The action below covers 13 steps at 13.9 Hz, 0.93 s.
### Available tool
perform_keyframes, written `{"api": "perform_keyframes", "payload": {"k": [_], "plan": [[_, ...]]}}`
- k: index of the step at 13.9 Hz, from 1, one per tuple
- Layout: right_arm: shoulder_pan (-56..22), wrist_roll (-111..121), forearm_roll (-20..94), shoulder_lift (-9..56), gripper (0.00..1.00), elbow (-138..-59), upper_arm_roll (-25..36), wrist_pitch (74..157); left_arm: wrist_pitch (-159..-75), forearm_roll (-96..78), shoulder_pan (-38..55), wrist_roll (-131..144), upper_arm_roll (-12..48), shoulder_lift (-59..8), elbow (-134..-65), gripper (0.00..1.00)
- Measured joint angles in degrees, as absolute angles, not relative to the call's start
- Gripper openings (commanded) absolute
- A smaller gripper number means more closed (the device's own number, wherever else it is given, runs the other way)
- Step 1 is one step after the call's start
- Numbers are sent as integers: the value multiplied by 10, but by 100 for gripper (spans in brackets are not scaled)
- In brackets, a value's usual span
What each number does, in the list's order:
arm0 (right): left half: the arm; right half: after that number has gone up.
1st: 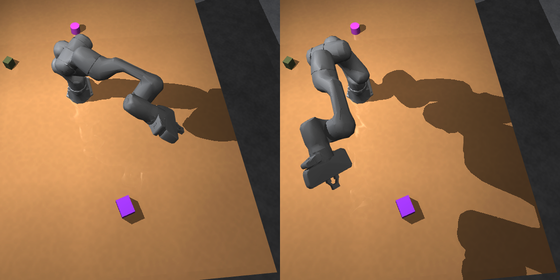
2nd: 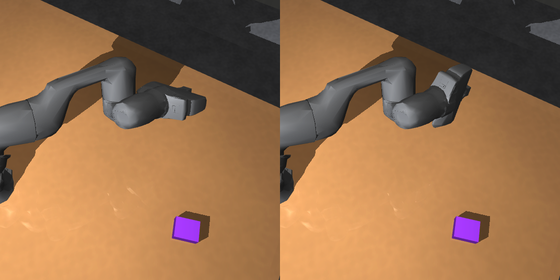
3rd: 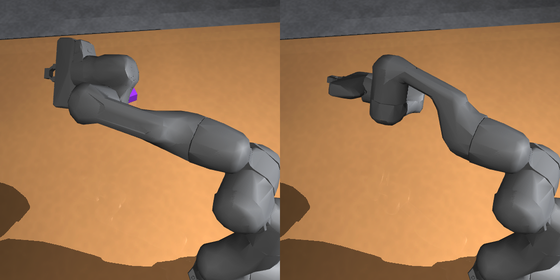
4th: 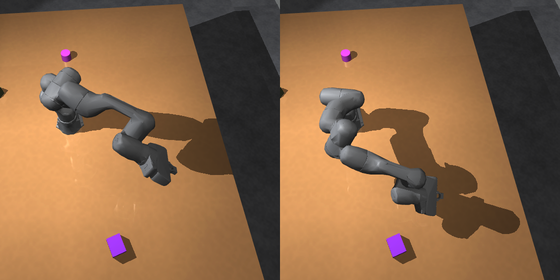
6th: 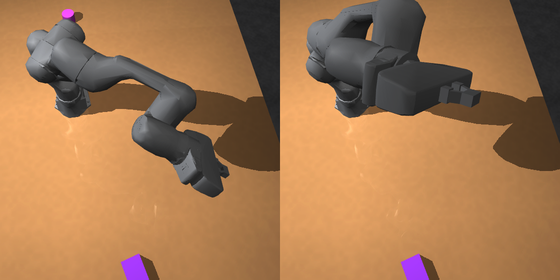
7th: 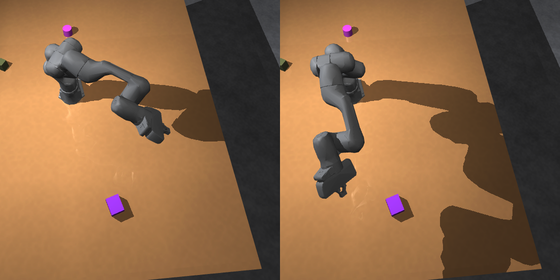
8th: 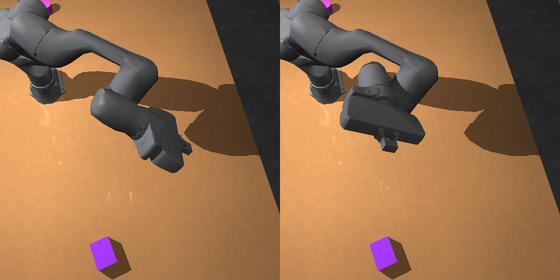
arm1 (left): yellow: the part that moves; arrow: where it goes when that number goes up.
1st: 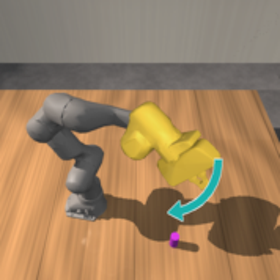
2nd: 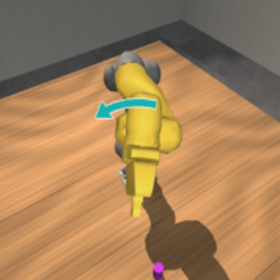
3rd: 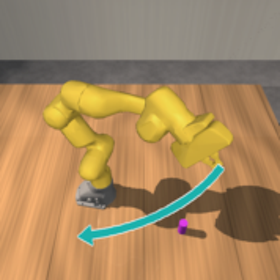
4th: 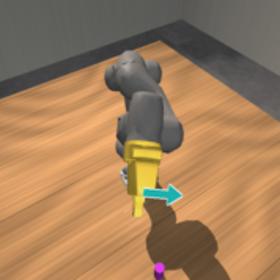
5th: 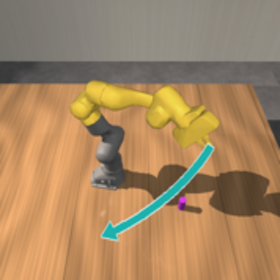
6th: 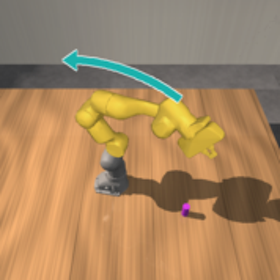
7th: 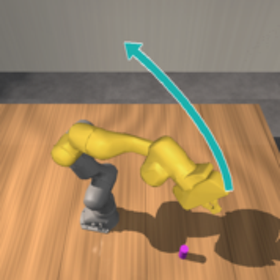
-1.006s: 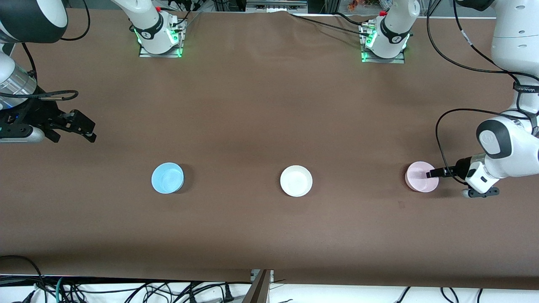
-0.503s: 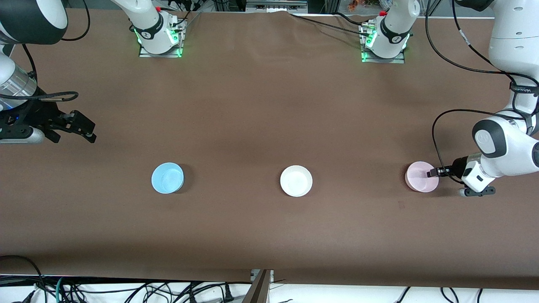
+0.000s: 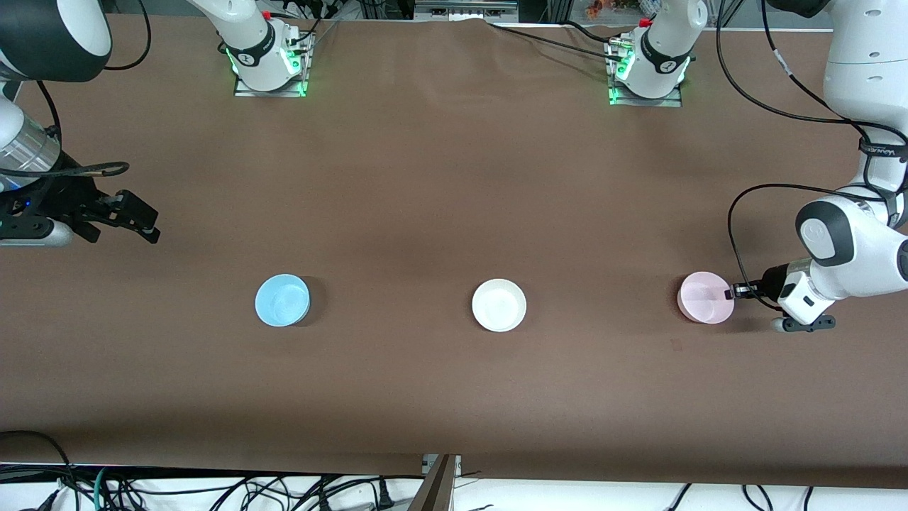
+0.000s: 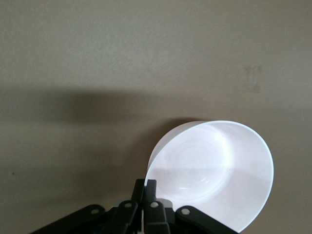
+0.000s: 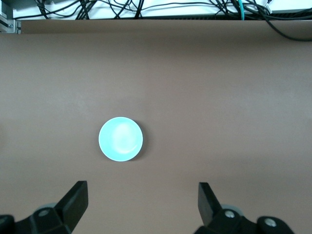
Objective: Stack pink and blue bowls on white bowl
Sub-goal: 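Carry the pink bowl onto the white bowl while the right gripper reaches the blue bowl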
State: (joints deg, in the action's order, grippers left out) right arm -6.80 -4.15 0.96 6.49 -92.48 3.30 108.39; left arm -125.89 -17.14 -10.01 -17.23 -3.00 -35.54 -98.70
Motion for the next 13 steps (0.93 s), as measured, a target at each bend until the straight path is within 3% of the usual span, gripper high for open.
{"api": "perform_keyframes", "payload": {"k": [5, 8, 13], "plan": [[-68, -41, 10, 91, 100, -925, 32, 1075, -1211, -200, -28, -5, 12, -341, -931, 0], [-74, -41, 10, 116, 100, -925, 29, 1063, -1212, -200, 11, 134, 72, -341, -913, 0], [-80, -42, 10, 165, 100, -926, 28, 1047, -1245, -192, 116, 304, 87, -355, -881, 0]]}}
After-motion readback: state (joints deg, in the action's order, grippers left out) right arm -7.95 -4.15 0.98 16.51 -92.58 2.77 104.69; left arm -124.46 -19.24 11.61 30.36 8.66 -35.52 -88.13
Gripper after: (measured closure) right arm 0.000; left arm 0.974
